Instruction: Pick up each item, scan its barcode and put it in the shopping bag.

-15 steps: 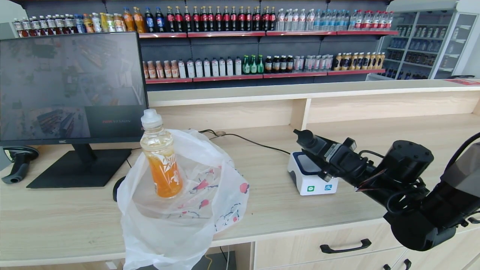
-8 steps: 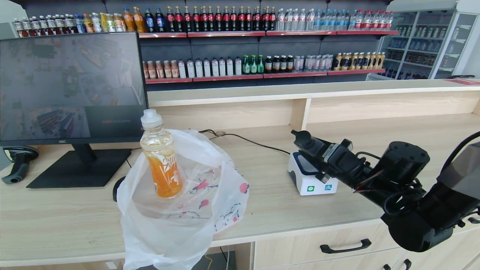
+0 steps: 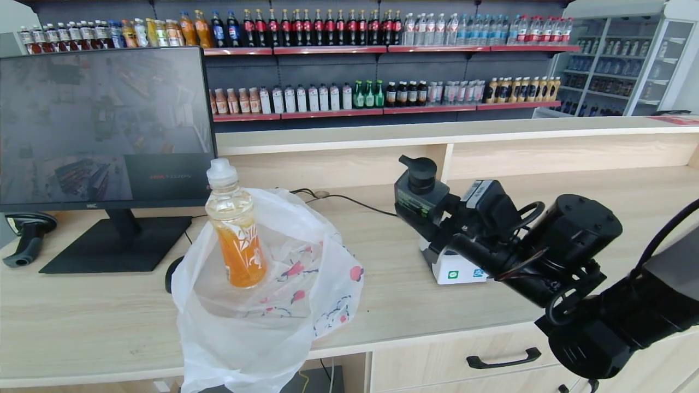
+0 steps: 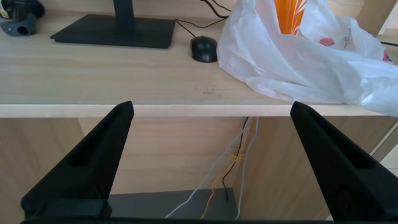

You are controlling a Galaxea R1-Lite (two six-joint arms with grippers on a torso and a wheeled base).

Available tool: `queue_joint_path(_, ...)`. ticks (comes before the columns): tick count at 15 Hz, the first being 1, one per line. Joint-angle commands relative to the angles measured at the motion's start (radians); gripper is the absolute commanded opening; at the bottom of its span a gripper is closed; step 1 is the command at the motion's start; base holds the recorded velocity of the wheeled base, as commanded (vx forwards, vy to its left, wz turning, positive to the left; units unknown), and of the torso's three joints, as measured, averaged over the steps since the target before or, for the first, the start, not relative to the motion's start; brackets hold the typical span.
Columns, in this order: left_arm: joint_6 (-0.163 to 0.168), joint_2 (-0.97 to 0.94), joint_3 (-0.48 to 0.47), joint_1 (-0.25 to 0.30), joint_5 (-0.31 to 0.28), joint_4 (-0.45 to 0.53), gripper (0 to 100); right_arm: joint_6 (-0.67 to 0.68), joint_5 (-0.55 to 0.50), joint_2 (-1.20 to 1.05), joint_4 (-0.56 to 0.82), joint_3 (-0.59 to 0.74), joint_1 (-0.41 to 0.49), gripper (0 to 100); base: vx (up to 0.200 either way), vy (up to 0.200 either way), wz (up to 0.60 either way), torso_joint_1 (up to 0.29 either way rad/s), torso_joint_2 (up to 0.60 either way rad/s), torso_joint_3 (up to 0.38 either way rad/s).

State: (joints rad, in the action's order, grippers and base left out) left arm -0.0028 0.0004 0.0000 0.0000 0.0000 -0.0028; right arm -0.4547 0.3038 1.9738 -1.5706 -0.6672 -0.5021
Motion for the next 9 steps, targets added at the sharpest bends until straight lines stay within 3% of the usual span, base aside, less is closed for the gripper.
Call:
queue_joint_path(1,0.0,0.0,0.0,0.0,0.0,0.0,100,0.03,-0.008,-0.046,0.0,0.031,-0.01,0,0.0,0.0,0.0,0.0,0.0,0.0)
queue_joint_path(6,0.001,0.0,0.0,0.0,0.0,0.001,100,0.335,-0.134,-0.21,0.0,0.316,-0.015,0,0.0,0.0,0.0,0.0,0.0,0.0)
queue_joint_path(9,0.0,0.0,0.0,0.0,0.0,0.001,100,0.376,-0.181,-0.237,0.0,0.376,0.017,0,0.0,0.0,0.0,0.0,0.0,0.0)
